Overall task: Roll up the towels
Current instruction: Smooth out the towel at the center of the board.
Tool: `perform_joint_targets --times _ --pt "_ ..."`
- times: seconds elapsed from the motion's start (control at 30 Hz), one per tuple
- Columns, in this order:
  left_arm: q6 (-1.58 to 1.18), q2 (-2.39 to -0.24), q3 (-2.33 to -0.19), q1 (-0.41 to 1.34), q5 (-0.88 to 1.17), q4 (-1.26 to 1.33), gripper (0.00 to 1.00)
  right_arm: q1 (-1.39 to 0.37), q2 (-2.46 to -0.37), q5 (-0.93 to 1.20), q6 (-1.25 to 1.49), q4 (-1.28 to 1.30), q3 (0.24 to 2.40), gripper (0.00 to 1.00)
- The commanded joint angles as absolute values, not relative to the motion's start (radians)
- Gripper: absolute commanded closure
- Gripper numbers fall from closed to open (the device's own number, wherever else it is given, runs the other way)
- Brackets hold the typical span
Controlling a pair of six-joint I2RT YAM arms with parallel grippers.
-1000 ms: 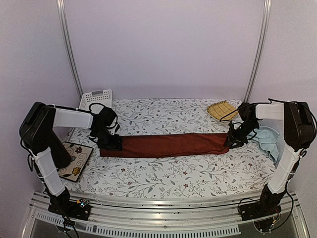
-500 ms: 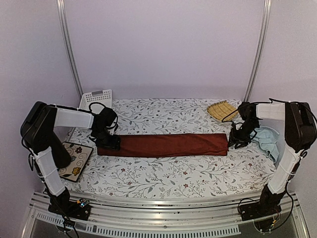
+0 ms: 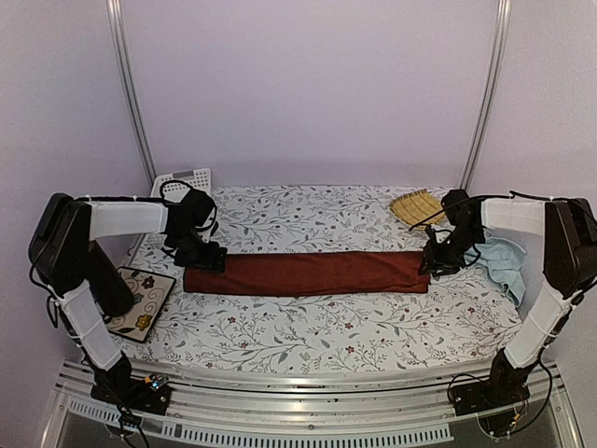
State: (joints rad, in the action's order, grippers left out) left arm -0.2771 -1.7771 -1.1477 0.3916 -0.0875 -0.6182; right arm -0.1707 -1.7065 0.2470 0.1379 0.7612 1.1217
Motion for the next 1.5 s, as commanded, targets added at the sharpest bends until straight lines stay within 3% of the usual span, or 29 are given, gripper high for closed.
perform_joint_targets --times 0.0,0.7,1.2,1.47 --pt "-0.283 -1.725 -1.145 0.379 -0.084 -0.682 0.11 -0.181 -1.671 0.237 0.156 0.687 1.055 0.54" --pt "-0.271 -1.821 -1.040 0.372 -0.095 -0.597 0.14 -0.186 -1.648 0.166 0.237 0.547 0.933 0.59" --pt "-0.262 -1.847 -1.032 0.363 -0.125 -0.584 0.15 -0.186 -1.663 0.172 0.231 0.538 0.944 0.90" --pt "-0.262 -1.845 -1.041 0.343 -0.138 -0.591 0.16 -0.191 -1.648 0.137 0.221 0.654 1.013 0.93"
